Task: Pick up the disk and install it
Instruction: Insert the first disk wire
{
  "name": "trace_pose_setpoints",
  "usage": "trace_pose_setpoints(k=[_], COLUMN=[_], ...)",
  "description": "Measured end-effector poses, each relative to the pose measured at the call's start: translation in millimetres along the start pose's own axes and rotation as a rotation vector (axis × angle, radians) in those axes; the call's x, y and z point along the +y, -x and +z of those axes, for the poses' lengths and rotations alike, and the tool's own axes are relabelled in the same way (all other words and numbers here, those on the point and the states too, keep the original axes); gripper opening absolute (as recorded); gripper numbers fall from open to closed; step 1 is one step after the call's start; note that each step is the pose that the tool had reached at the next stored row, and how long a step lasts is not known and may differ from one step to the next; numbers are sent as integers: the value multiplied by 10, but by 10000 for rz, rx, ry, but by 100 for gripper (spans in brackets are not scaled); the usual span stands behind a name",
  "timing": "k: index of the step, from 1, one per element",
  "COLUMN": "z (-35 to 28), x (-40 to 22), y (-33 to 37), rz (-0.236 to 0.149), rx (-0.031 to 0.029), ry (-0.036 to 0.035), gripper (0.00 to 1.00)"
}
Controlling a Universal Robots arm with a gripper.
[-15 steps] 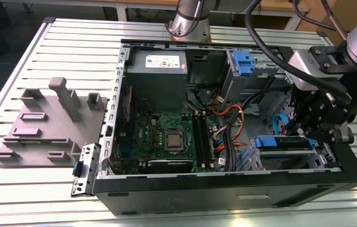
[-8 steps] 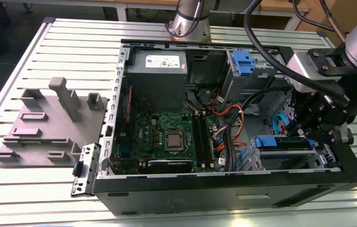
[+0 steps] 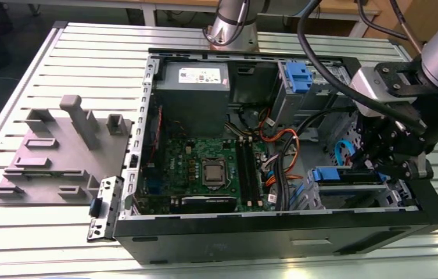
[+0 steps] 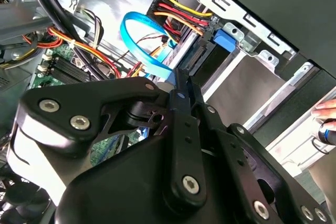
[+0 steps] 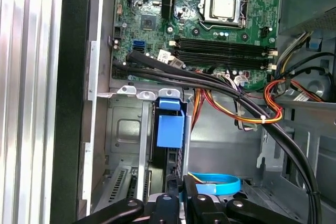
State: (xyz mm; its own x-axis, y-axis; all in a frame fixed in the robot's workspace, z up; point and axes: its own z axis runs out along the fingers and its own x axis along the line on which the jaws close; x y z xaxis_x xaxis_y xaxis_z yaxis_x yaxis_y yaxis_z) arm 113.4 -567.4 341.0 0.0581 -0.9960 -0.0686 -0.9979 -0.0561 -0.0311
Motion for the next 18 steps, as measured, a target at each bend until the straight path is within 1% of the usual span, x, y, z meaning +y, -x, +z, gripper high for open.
trace_pose_setpoints(k=[1,4,8,18], z=[5,17,28,32], x=[3,22,32,35], y=[-3,-5,-5,-21], rz=[0,-4,-7,-6], rx=[0,7,7,8], ry=[-11,-75,-107,-114], gripper=[16,16,16,16])
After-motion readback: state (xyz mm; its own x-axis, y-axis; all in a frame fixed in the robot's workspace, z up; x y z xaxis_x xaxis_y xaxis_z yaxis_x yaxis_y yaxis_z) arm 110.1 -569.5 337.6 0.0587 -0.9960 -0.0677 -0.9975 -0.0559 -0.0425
